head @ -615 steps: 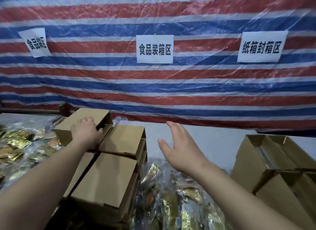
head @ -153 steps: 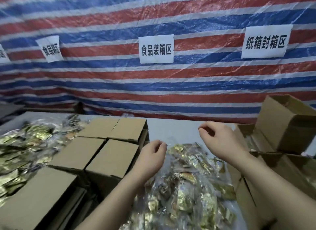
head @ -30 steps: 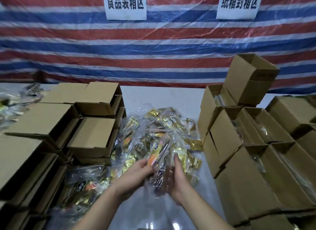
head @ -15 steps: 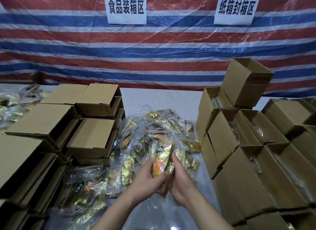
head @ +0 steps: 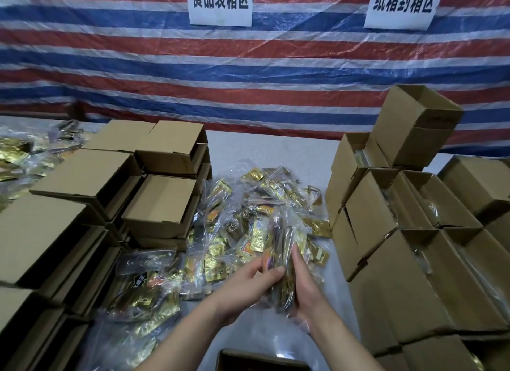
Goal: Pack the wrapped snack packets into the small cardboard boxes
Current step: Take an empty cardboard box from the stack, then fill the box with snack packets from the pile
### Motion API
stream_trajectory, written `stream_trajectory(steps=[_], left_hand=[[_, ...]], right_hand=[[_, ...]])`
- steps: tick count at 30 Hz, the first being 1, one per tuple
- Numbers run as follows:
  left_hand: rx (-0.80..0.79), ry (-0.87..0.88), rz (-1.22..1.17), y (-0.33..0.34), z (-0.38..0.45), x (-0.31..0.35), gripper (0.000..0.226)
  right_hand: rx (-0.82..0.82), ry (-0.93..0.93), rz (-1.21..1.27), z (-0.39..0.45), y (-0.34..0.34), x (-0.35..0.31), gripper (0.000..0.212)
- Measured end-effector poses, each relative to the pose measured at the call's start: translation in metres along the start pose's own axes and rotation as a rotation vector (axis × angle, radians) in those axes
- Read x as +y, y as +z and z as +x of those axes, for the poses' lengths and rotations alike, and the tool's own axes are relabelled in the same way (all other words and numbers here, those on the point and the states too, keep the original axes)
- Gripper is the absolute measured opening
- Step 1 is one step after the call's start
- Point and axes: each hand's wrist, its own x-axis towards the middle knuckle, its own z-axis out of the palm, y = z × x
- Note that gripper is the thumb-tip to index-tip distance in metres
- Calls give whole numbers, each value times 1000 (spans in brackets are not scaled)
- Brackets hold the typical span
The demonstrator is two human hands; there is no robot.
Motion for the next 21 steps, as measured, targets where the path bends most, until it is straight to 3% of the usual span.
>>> stream_trajectory(steps=[3,5,8,11,14,17,21], left_hand=[[72,66,260,-3,3,-3,41],[105,129,505,-6,4,-4,50],[25,185,713,-5,2,-5,50],[20,177,897,-6,-2,-12,75],[-57,88,752,-21,-11,-22,94],[-70,-51,573,-48,-23,-47,85],[-80,-263,807,-75,-37,-112,72]], right_hand=[[2,-19,-82,-1,-2,-2,70],[-7,-39,-145,-4,-5,-6,61],[-37,-30,-239,-8,-8,-14,55],[-29,-33,-289,-15,-10,-15,49],[-77,13,-207,-22,-20,-11,62],[-154,99,-159,-31,-37,-7,87],[-294,131,-473,-43,-47,-1,77]])
